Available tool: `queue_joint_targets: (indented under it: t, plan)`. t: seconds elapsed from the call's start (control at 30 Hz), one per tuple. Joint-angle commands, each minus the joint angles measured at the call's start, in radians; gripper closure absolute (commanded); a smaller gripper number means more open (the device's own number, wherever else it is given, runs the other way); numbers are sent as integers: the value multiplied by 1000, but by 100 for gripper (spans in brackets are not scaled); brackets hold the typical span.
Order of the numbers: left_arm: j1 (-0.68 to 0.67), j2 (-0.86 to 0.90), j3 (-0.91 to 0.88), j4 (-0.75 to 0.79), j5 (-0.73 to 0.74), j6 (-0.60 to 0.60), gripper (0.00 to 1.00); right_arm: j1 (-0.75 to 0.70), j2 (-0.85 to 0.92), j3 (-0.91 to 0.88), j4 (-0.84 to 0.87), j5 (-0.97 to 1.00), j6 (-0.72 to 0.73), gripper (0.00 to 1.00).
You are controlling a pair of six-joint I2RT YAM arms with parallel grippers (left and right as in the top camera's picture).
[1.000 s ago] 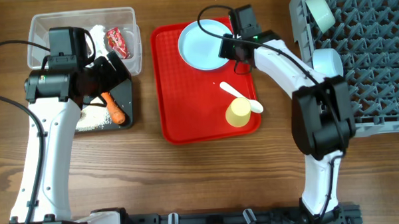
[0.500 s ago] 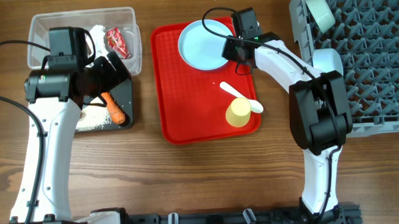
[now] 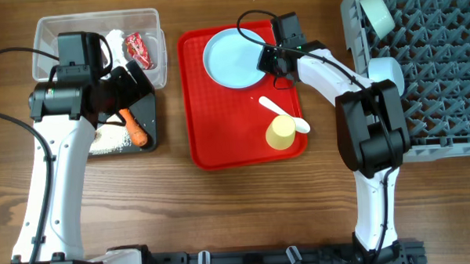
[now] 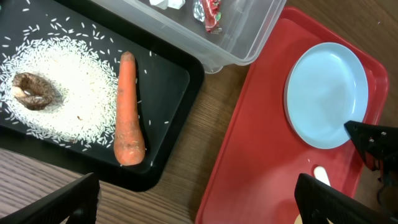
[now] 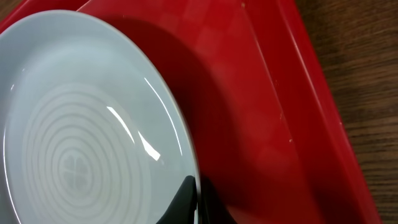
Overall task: Sort waste into correct bins and load items into the dishwasher rack
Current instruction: 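Grasp the edge of the light-blue plate with the right gripper, then lift the plate and carry it upright into the dish rack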
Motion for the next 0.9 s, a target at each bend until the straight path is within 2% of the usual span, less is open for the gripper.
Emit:
queue_joint_targets:
  t: [0.0,0.17,0.3,0.57,0.67,0.87]
  plan:
    - [-4,5,12,2,-17,-9,0,5,38,3,-14,-31,29,96]
    - [-4,5,12,2,-18,-9,0,-3,14,4,-15,-42,13,96]
    - [-4,5,12,2,-18,-9,0,-26,-69,4,-5,-32,-84,96]
    - [-4,5,12,2,-18,-9,0,-60,-319,4,6,184,-296,96]
    - [-4,5,12,2,-18,-9,0,-64,-431,4,6,351,-390,96]
    - [-4,5,12,2,-18,-9,0,-74,-599,4,98,898,-660,96]
